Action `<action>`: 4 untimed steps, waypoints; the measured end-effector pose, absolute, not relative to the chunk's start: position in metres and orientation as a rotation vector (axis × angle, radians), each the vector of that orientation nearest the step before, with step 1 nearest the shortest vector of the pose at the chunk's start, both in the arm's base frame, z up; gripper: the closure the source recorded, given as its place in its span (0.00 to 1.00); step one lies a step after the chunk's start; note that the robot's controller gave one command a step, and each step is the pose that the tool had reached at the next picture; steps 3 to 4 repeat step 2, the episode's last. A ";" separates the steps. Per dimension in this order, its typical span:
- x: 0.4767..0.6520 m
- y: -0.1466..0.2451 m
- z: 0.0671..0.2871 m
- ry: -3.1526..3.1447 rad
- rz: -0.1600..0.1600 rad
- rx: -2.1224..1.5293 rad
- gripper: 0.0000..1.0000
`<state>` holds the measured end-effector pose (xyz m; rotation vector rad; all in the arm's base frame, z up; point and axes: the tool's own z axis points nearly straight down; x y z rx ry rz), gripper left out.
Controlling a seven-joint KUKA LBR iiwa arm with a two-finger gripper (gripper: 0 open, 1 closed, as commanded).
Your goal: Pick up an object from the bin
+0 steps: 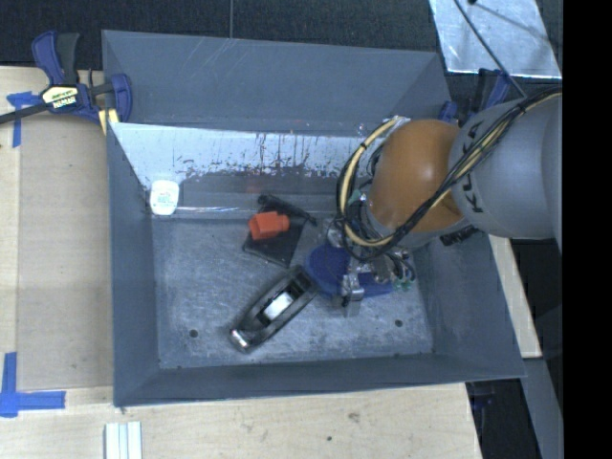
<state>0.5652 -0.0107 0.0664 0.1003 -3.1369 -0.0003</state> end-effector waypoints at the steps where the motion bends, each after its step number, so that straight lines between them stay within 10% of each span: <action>1: 0.568 -0.010 0.073 -3.145 0.000 0.100 1.00; 2: 0.587 -0.013 0.254 -3.150 0.002 0.171 1.00; 4: 0.587 -0.013 0.254 -3.150 0.002 0.171 1.00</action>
Offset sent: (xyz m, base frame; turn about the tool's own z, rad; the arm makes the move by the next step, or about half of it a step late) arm 0.0000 0.0000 0.0000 0.0000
